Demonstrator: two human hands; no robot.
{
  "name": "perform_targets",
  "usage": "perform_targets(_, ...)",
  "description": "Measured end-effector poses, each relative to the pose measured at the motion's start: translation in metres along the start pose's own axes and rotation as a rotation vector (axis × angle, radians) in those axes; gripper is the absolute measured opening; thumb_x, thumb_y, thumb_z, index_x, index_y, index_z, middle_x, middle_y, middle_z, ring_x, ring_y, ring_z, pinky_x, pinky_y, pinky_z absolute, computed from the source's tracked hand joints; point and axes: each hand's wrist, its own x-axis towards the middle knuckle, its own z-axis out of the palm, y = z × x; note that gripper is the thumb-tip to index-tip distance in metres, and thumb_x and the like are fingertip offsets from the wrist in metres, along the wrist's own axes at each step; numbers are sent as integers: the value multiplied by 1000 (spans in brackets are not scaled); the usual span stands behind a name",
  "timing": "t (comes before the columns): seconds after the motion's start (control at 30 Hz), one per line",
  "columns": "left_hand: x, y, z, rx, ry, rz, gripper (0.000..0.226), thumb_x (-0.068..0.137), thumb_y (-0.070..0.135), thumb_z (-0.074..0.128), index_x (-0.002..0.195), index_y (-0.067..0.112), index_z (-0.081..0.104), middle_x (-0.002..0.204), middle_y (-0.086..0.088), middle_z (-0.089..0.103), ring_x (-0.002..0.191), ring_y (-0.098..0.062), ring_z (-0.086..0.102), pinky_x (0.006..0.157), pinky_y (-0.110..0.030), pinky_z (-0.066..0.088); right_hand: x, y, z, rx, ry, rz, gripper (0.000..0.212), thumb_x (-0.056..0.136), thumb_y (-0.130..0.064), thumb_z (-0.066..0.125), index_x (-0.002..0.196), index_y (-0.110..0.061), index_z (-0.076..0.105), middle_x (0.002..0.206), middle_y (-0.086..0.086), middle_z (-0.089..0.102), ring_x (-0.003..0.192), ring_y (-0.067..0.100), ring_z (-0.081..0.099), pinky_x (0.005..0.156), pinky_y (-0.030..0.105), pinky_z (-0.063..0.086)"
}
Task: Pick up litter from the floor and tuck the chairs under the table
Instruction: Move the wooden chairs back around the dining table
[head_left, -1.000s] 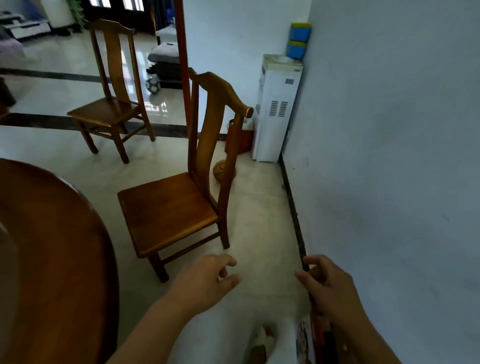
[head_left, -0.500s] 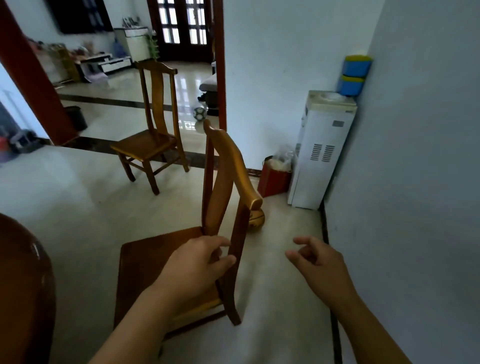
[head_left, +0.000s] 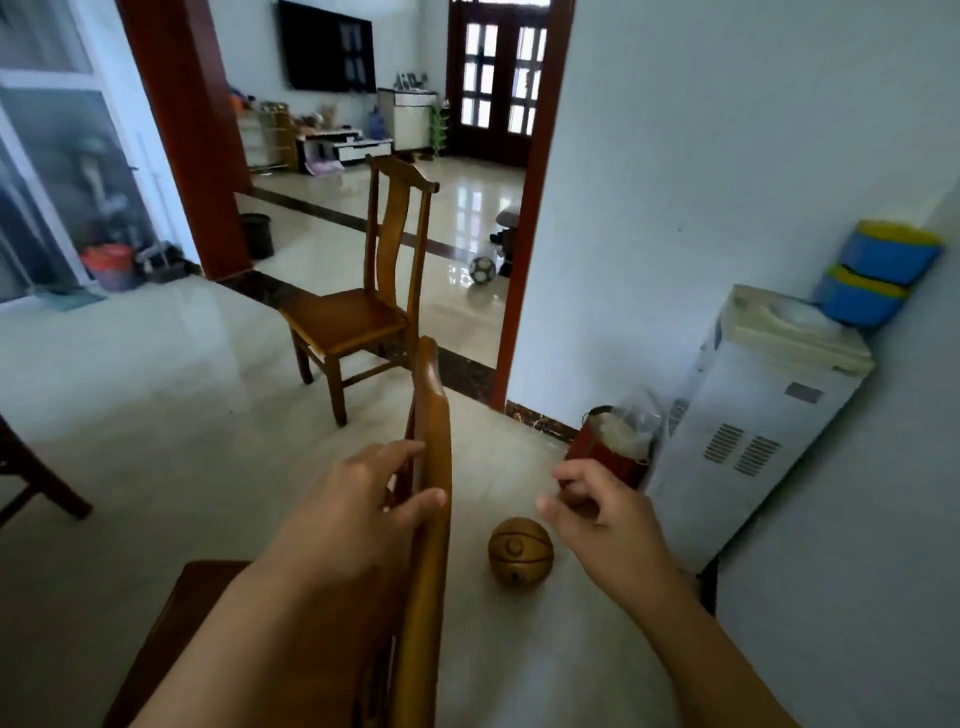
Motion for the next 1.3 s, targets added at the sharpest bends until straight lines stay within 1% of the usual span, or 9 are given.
perform_targets(0.13, 23, 7, 10, 102, -82, -159, 81, 67, 67, 55, 137, 50, 17, 135, 18, 37, 105, -5, 48, 85, -23, 49, 72, 14, 8, 92, -171, -53, 30, 78, -36, 69, 104, -40, 54, 93, -11, 63, 88, 3, 60, 76, 19, 51)
perform_targets(0.33, 27, 30, 22, 114, -20, -478, 76, 72, 60, 64, 131, 60, 17, 125, 26, 44, 99, 0, 54, 83, -19, 47, 164, 26, 37, 103, -572, -294, 50, 73, -44, 72, 113, -50, 41, 112, -31, 44, 100, -10, 45, 77, 10, 37)
perform_targets(0.43, 19, 46, 32, 109, 73, -642, 73, 74, 59, 63, 132, 58, 18, 126, 26, 43, 100, 1, 53, 89, -22, 46, 190, 28, 51, 87, -746, -382, 64, 71, -45, 73, 122, -50, 34, 125, -28, 33, 117, 0, 34, 94, 27, 39)
perform_targets(0.57, -1, 66, 57, 63, 245, -816, 68, 78, 55, 60, 132, 58, 19, 114, 34, 40, 96, 8, 51, 82, -14, 44, 214, 32, 66, 48, -916, -462, 90, 67, -49, 75, 136, -49, 18, 153, -15, 10, 140, 16, 16, 108, 43, 29)
perform_targets(0.67, -9, 77, 77, 64, 328, -930, 64, 81, 51, 59, 133, 54, 21, 107, 33, 40, 94, 10, 48, 79, -12, 42, 225, 33, 79, 34, -935, -480, 100, 62, -54, 76, 137, -53, 10, 156, -11, -3, 143, 22, 5, 109, 51, 24)
perform_targets(0.8, -12, 83, 94, 89, 425, -1039, 61, 82, 51, 58, 133, 50, 24, 112, 28, 44, 99, 5, 48, 86, -15, 42, 236, 33, 99, 18, -995, -536, 108, 43, -69, 68, 136, -52, 14, 150, -18, -21, 143, 25, -10, 111, 56, 16)
perform_targets(0.97, -11, 75, 106, 214, 506, -1137, 53, 77, 53, 62, 123, 51, 35, 98, 27, 54, 83, 7, 53, 64, -7, 38, 245, 35, 120, -8, -1002, -588, 117, 33, -72, 69, 136, -48, 18, 147, -18, -29, 139, 31, -23, 112, 63, 11)
perform_targets(1.17, -4, 71, 114, 271, 557, -1270, 36, 72, 48, 67, 99, 51, 43, 80, 22, 57, 72, 3, 55, 61, -10, 38, 263, 42, 127, -42, -943, -696, 96, 37, -59, 75, 122, -37, 38, 149, -12, -23, 139, 35, -19, 112, 62, 14)
perform_targets(1.3, 0, 72, 119, 367, 632, -1377, 28, 67, 50, 66, 86, 46, 45, 66, 23, 50, 62, 1, 50, 54, -12, 32, 264, 40, 134, 4, -951, -722, 82, 31, -64, 70, 102, -39, 38, 151, -5, -16, 140, 26, -18, 111, 64, 9)
